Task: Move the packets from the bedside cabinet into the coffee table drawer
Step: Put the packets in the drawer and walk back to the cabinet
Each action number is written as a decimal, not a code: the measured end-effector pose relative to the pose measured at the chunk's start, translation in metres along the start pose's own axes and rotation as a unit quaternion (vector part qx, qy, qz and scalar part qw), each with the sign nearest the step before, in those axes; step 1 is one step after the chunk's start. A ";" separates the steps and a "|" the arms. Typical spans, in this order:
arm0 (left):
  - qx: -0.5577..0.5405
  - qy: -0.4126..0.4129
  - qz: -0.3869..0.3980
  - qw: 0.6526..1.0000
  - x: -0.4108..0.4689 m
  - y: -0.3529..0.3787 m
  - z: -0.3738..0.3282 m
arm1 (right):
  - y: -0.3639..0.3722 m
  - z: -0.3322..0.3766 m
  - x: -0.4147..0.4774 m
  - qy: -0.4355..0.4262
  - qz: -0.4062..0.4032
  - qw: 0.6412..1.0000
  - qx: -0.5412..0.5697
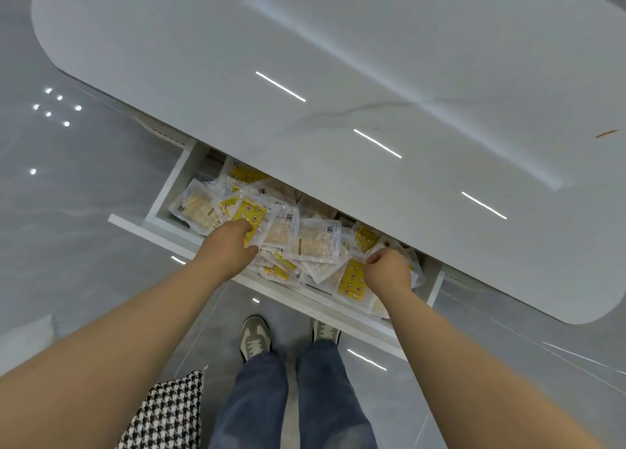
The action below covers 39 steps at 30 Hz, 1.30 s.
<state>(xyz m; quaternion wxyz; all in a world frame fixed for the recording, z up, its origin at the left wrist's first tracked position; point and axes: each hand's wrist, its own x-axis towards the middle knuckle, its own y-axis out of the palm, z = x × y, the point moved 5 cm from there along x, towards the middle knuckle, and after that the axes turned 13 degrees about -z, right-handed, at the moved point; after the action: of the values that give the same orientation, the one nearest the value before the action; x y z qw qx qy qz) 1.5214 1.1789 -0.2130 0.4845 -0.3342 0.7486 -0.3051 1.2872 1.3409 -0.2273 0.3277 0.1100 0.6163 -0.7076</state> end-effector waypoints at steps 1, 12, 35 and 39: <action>-0.001 0.008 0.007 1.000 -0.003 -0.001 -0.003 | -0.003 -0.006 -0.002 0.008 0.005 1.000 -0.007; 0.064 0.118 0.053 0.990 -0.082 -0.055 -0.063 | -0.078 0.005 -0.082 -0.130 0.034 0.986 -0.101; 0.136 0.431 -0.109 0.885 -0.318 -0.330 -0.372 | -0.505 -0.041 -0.297 -0.240 -0.276 0.930 -0.034; 0.130 0.504 -0.149 0.841 -0.385 -0.332 -0.462 | -0.589 -0.097 -0.328 -0.242 -0.349 0.905 -0.025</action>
<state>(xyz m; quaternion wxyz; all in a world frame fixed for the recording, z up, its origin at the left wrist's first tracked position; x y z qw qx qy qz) 1.2785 1.3506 0.4064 0.0284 -0.1761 0.7841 -0.5945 1.1596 1.5554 0.4059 0.2013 -0.2956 0.5345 -0.7658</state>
